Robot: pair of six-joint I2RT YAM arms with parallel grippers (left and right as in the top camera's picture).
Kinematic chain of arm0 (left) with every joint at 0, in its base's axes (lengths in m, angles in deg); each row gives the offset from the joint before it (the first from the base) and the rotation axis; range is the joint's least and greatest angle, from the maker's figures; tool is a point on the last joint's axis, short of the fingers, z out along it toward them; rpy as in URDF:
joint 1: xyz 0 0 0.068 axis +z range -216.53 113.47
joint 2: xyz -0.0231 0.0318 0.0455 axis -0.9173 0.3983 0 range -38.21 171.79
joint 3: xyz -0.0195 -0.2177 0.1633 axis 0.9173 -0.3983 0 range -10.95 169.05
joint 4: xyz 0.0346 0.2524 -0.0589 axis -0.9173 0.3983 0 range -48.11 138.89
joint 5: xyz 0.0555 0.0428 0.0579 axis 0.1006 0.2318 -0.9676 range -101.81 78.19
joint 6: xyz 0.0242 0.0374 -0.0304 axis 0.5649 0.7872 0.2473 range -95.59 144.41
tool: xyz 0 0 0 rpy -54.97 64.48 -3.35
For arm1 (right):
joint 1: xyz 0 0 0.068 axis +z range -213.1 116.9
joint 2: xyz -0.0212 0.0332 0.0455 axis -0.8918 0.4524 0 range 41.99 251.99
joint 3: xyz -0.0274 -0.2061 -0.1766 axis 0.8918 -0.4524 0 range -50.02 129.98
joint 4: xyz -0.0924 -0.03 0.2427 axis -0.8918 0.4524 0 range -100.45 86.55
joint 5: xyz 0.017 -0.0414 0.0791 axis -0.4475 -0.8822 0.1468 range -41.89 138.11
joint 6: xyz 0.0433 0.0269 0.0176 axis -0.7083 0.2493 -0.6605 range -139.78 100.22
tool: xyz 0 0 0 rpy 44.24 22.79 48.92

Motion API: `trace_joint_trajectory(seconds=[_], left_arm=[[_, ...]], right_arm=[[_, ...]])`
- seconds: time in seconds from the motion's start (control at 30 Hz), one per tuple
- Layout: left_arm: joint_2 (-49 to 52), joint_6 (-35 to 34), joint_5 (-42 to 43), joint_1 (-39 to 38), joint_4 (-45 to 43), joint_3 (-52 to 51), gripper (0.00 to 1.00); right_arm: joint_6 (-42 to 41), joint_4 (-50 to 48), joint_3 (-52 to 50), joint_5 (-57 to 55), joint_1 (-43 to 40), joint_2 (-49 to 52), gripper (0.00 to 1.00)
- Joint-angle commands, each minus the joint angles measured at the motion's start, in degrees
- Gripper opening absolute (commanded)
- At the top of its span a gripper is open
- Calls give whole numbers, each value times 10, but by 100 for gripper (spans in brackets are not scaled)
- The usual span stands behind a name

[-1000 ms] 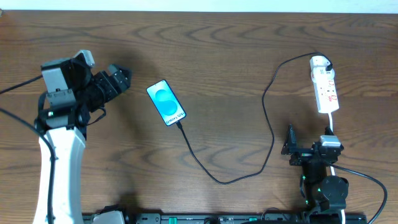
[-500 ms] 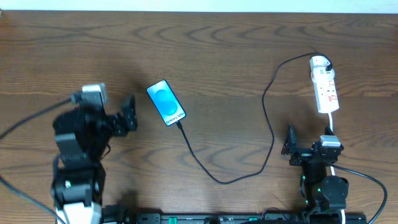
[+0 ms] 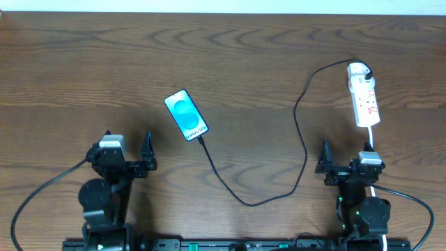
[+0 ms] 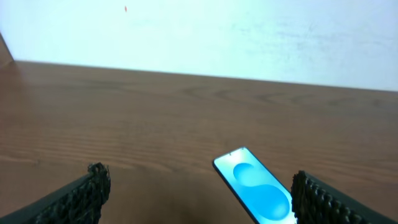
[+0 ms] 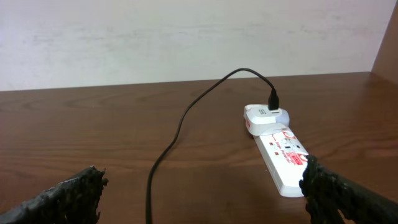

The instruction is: Plug charger to phone and switch on socket

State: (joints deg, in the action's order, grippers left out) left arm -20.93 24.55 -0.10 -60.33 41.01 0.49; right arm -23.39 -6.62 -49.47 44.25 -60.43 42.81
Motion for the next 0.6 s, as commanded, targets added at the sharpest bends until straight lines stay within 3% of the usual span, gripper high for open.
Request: trace_joint_trajectory(seconds=[0.0, 0.27, 0.57], left_arm=[[-32, 21, -9, -3, -27, -35, 95], [-89, 78, -12, -5, -44, -82, 95], [-142, 78, -59, -22, -43, -113, 95]], right_arm=[[7, 1, -2, -1, -4, -5, 99], [7, 1, -2, -1, -4, -5, 99], [7, 1, -2, -1, -4, -5, 99]])
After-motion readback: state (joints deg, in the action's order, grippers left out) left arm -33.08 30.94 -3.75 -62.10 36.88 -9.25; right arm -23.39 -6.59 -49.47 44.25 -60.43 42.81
